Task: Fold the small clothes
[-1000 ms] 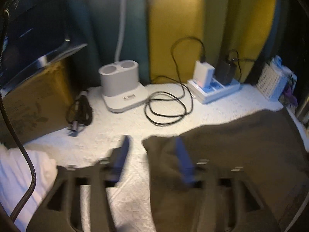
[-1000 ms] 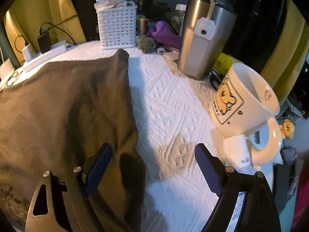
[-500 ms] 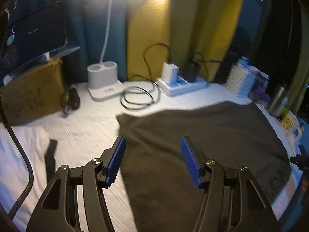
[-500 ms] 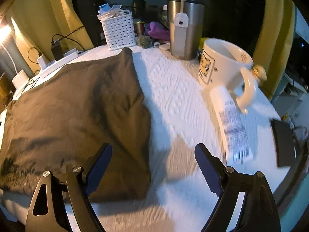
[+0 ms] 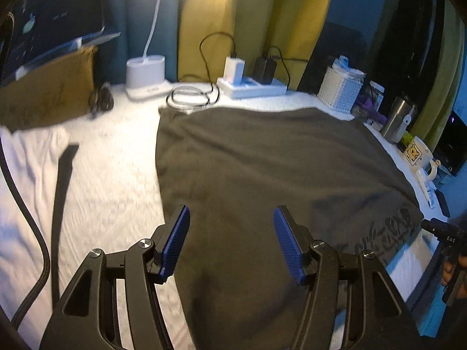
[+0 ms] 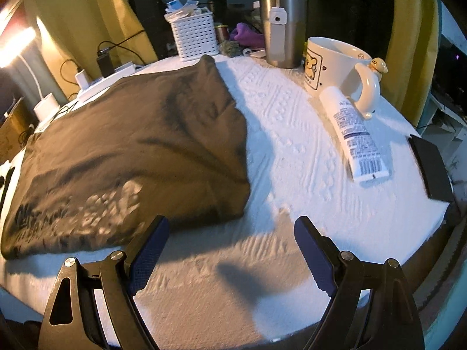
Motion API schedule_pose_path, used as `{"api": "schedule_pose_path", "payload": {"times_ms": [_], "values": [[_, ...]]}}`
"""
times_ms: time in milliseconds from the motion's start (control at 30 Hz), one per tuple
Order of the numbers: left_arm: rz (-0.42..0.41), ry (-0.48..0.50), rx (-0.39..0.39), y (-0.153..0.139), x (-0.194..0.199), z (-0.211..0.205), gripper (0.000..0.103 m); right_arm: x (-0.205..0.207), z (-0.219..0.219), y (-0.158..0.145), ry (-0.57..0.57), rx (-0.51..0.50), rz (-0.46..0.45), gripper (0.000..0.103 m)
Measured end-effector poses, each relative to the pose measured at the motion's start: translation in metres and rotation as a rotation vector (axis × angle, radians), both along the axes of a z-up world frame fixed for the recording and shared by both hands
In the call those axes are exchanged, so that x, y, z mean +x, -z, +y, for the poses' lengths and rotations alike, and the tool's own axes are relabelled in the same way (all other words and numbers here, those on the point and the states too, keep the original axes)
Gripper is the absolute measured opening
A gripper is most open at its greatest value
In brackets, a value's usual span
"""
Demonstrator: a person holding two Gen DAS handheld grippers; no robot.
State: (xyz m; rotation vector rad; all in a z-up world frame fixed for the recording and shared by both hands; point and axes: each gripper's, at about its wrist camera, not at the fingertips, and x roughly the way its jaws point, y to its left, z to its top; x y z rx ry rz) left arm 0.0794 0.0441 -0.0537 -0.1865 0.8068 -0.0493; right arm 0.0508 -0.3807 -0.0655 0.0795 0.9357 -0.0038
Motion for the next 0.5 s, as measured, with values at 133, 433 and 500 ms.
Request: {"api": "schedule_pose_path", "payload": {"times_ms": [133,433,500], "values": [[0.032,-0.005,-0.015,0.012,-0.01,0.0,0.06,-0.004,0.01,0.004,-0.042,0.058,0.014,0.089],[0.064,-0.046,-0.003,0.018,-0.007,0.011,0.06,0.005,0.02,0.009,-0.049,0.111,0.002,0.092],[0.076,-0.054,-0.006,0.021,-0.004,0.013,0.06,0.012,0.022,0.009,-0.05,0.127,-0.002,0.092]]}}
